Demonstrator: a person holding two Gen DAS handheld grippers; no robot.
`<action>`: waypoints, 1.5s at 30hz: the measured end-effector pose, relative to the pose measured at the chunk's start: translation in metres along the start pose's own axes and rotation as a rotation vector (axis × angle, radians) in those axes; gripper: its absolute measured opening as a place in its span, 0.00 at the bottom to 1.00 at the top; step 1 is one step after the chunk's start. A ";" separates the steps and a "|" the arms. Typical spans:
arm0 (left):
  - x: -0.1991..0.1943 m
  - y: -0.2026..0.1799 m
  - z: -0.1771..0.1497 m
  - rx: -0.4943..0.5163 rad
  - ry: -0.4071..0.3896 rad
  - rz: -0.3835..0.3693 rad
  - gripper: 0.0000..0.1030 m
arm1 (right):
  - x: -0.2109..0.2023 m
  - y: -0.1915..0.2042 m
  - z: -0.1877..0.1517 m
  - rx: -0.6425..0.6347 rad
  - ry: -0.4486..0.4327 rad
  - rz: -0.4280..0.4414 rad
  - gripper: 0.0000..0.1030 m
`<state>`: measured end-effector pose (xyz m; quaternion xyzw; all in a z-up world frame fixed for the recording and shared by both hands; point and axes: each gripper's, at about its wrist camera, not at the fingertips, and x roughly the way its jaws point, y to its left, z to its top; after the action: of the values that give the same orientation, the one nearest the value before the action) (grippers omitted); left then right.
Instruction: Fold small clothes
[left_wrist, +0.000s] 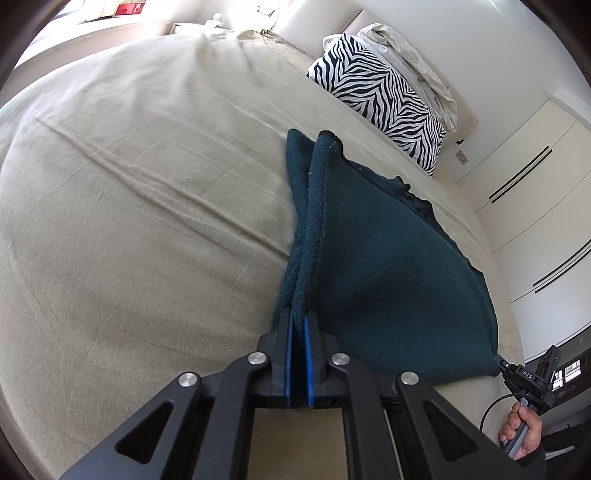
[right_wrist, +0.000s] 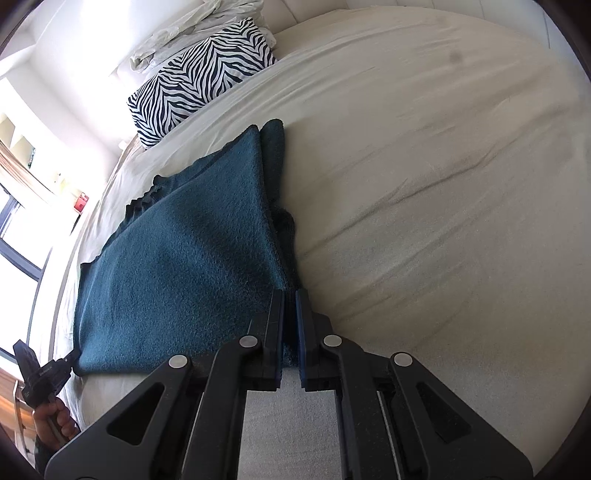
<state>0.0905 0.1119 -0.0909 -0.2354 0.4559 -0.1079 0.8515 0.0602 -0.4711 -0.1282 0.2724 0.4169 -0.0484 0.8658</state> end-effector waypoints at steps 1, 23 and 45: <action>0.000 0.001 0.001 -0.003 0.001 -0.002 0.06 | 0.001 -0.001 0.000 0.008 0.003 0.005 0.05; -0.006 -0.106 0.069 0.297 -0.198 0.029 0.27 | -0.023 0.088 0.058 -0.008 -0.145 0.247 0.73; 0.128 -0.073 0.108 0.249 -0.082 0.031 0.25 | 0.138 0.035 0.115 0.359 -0.072 0.391 0.02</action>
<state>0.2542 0.0304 -0.0957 -0.1250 0.4073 -0.1405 0.8937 0.2407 -0.4806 -0.1581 0.4951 0.3103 0.0368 0.8107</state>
